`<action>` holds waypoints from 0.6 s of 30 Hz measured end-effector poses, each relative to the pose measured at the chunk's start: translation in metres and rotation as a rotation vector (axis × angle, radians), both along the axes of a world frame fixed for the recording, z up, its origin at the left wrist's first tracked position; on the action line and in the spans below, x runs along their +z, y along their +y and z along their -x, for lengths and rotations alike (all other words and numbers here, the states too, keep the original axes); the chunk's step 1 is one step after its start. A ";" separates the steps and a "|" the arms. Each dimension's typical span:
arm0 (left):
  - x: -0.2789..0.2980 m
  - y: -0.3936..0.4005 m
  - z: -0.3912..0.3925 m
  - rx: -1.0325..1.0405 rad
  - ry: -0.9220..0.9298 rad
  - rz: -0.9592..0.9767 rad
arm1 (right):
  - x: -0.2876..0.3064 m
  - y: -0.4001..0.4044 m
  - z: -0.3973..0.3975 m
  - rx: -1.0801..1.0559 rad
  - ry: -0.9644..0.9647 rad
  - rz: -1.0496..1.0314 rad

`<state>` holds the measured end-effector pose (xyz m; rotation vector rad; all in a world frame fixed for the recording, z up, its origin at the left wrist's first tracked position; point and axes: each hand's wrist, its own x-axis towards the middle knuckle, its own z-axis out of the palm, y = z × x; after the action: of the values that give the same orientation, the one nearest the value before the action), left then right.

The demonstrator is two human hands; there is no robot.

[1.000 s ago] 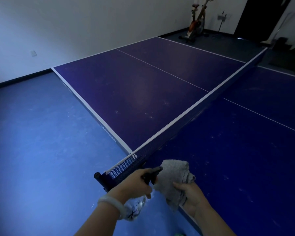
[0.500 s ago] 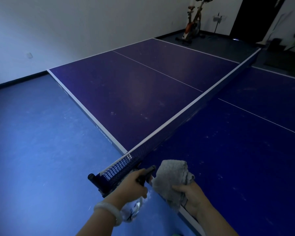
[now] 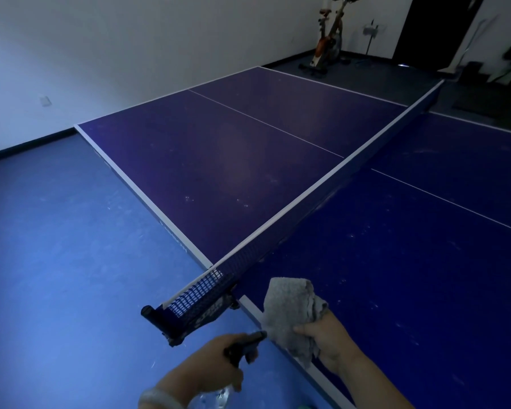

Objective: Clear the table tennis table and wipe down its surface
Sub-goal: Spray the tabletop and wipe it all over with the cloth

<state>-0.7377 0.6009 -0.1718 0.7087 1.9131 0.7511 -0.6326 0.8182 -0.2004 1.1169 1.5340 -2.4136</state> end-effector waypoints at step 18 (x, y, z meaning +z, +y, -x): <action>-0.008 0.007 -0.007 0.358 0.049 -0.108 | -0.007 0.024 0.002 0.005 -0.177 -0.153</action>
<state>-0.7308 0.6081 -0.1796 0.4548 2.0835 1.0733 -0.6351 0.8425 -0.2073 1.3125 1.6816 -2.1574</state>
